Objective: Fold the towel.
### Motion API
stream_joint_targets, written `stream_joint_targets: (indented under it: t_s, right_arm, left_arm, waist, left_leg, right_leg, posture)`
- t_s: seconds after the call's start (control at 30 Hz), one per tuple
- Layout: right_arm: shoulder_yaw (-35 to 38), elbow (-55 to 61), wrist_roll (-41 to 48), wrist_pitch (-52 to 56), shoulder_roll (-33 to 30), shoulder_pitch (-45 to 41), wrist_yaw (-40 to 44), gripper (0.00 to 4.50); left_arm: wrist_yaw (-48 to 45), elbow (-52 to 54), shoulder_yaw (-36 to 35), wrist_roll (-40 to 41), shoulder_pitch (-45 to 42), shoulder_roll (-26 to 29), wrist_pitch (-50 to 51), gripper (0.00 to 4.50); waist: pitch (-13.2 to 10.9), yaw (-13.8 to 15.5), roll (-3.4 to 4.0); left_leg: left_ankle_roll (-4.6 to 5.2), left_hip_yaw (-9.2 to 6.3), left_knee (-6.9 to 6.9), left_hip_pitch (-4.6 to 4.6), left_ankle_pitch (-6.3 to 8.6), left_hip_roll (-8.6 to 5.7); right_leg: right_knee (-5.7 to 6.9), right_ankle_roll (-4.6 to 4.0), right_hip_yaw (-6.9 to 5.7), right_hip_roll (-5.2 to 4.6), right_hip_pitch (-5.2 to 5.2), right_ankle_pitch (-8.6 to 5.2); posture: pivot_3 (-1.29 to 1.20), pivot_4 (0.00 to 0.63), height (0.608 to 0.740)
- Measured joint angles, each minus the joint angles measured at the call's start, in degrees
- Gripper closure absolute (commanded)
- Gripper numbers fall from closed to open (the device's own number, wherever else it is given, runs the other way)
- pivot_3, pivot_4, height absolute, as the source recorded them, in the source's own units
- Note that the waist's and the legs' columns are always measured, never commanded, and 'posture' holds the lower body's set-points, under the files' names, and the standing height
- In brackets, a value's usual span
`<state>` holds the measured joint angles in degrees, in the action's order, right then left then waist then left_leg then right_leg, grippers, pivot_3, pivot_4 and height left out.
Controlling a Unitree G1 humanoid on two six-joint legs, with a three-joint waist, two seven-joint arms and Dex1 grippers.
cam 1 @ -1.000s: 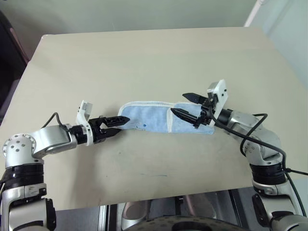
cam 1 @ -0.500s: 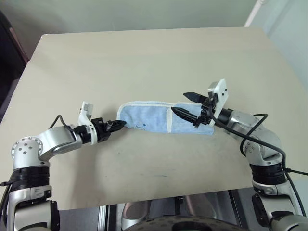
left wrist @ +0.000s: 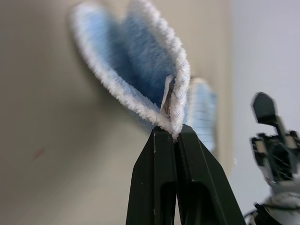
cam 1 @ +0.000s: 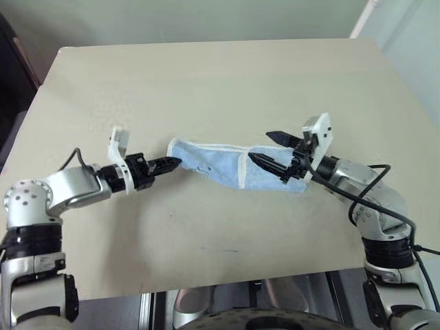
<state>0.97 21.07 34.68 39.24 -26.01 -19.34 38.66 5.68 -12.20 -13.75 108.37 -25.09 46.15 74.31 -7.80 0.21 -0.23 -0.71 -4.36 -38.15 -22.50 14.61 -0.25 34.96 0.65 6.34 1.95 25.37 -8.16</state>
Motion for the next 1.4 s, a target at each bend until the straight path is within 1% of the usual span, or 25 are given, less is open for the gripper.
stream_joint_targets:
  t_s: [0.07,0.2,0.33,0.47,0.57,0.6,0.63,0.67,0.73,0.9,1.0,1.13,1.17,1.3,1.4]
  right_arm:
    - [2.0,2.2,2.2,1.5,-1.1,0.8,0.0,0.00]
    - [4.0,4.2,3.9,2.9,-2.4,1.6,-1.0,0.00]
    - [6.2,5.1,4.9,4.0,-3.7,2.9,-2.4,0.00]
    - [8.1,7.0,5.8,4.4,-4.1,3.8,-4.2,0.00]
    - [9.3,8.7,6.6,4.9,-4.3,5.5,-5.6,0.00]
    - [9.7,8.9,6.8,4.9,-4.4,5.8,-6.1,0.00]
    - [9.9,9.0,6.8,4.9,-4.5,5.9,-6.4,0.00]
    - [10.4,9.2,6.9,4.9,-4.7,6.3,-6.7,0.00]
    - [11.7,9.8,7.3,4.9,-4.9,7.2,-7.7,0.00]
    - [14.6,11.3,8.9,4.9,-5.2,8.6,-10.0,0.00]
    - [16.3,11.9,10.2,4.9,-5.4,9.3,-11.2,0.00]
    - [18.6,12.5,11.2,4.9,-6.3,10.0,-12.4,0.00]
    - [19.1,12.7,11.4,4.9,-6.3,10.1,-12.9,0.00]
    - [20.0,13.1,12.4,4.9,-6.6,11.0,-13.6,0.00]
    - [20.3,13.2,12.5,4.9,-6.8,11.6,-14.1,0.00]
  left_arm:
    - [-5.0,-0.3,1.0,-1.8,-3.0,0.2,2.0,4.48]
    - [-11.2,-0.3,3.8,-6.1,-7.0,-0.1,5.0,4.48]
    - [-15.6,-0.5,7.4,-9.7,-10.4,-3.3,7.3,4.48]
    - [-19.9,-2.0,10.5,-14.4,-15.5,-8.2,9.0,4.48]
    - [-23.6,-4.1,12.6,-19.7,-19.8,-12.4,9.7,4.48]
    - [-24.7,-4.8,13.0,-21.4,-20.8,-13.6,9.7,4.48]
    - [-25.6,-5.3,13.7,-22.7,-21.5,-14.7,9.8,4.48]
    - [-26.7,-5.9,14.4,-24.5,-22.4,-16.0,9.8,4.48]
    - [-29.4,-7.2,16.0,-28.5,-24.1,-19.1,10.0,4.48]
    - [-34.9,-8.6,19.8,-36.8,-26.3,-25.3,9.7,4.48]
    - [-37.5,-10.6,22.8,-42.8,-27.2,-29.1,8.4,4.48]
    - [-41.7,-12.8,24.9,-48.8,-28.4,-32.4,6.1,4.48]
    - [-42.8,-13.9,25.6,-51.2,-29.0,-33.4,4.9,4.48]
    - [-45.6,-18.2,26.5,-57.1,-30.6,-37.5,0.8,4.48]
    - [-48.1,-19.6,27.1,-60.7,-31.9,-39.6,-1.4,4.48]
  waist:
    - [0.0,0.0,-0.02]
    - [0.0,0.0,-0.04]
    - [0.0,0.0,-0.06]
    - [-0.1,0.2,-0.11]
    - [-0.1,0.3,-0.12]
    - [-0.1,0.3,-0.12]
    - [-0.1,0.3,-0.13]
    - [-0.1,0.3,-0.13]
    - [-0.1,0.3,-0.13]
    - [-0.1,0.4,-0.13]
    - [-0.1,0.7,-0.14]
    - [-0.1,0.9,-0.15]
    - [-0.1,1.0,-0.15]
    - [-0.1,1.1,-0.17]
    - [-0.1,1.3,-0.17]
  left_leg:
    - [-0.06,0.02,-0.02,-0.01,0.00,0.00]
    - [-0.14,0.02,-0.01,-0.01,-0.02,0.00]
    - [-0.18,0.03,-0.03,-0.01,-0.03,0.00]
    - [-0.13,0.02,-0.11,0.00,-0.04,0.00]
    - [-0.04,0.05,-0.20,0.02,-0.05,-0.02]
    - [-0.04,0.07,-0.24,0.02,-0.05,-0.02]
    - [0.02,0.07,-0.26,0.02,-0.05,-0.03]
    - [0.05,0.07,-0.32,0.02,-0.07,-0.03]
    - [0.16,0.09,-0.41,0.02,-0.10,-0.03]
    - [0.30,0.09,-0.57,0.03,-0.05,-0.03]
    - [0.45,0.10,-0.70,0.02,0.04,-0.03]
    - [0.64,0.14,-0.83,0.02,0.17,-0.05]
    - [0.92,0.14,-0.87,0.02,0.33,-0.05]
    - [1.10,0.15,-0.96,0.02,0.44,-0.08]
    - [1.31,0.17,-0.98,0.02,0.56,-0.10]
  right_leg:
    - [-0.01,0.02,0.02,-0.01,0.00,-0.04]
    - [-0.02,0.04,0.03,-0.01,-0.01,-0.10]
    - [-0.01,0.12,0.04,-0.04,-0.03,-0.16]
    - [-0.01,0.23,0.04,-0.05,-0.12,-0.21]
    - [-0.03,0.38,0.08,-0.09,-0.21,-0.25]
    - [-0.03,0.48,0.09,-0.10,-0.23,-0.29]
    - [-0.05,0.83,0.08,-0.11,-0.27,-0.48]
    - [-0.04,1.00,0.09,-0.11,-0.29,-0.54]
    - [-0.04,1.43,0.10,-0.13,-0.36,-0.42]
    - [-0.04,1.80,0.14,-0.15,-0.51,-0.60]
    - [-0.05,1.92,0.15,-0.17,-0.57,-0.63]
    - [-0.05,2.06,0.17,-0.20,-0.65,-0.67]
    - [-0.06,2.09,0.18,-0.21,-0.68,-0.67]
    - [-0.08,2.24,0.20,-0.25,-0.73,-0.63]
    - [-0.11,2.29,0.21,-0.28,-0.76,-0.61]
  posture:
    - [0.00,0.150,0.740]
    - [0.00,0.150,0.740]
    - [0.00,0.150,0.740]
    - [0.00,0.150,0.740]
    - [0.00,0.150,0.740]
    - [0.00,0.150,0.740]
    - [0.00,0.150,0.740]
    - [0.00,0.150,0.740]
    - [0.00,0.150,0.740]
    - [0.00,0.150,0.740]
    - [0.00,0.150,0.740]
    - [0.00,0.150,0.740]
    - [0.00,0.150,0.740]
    - [0.00,0.150,0.740]
    - [0.00,0.150,0.740]
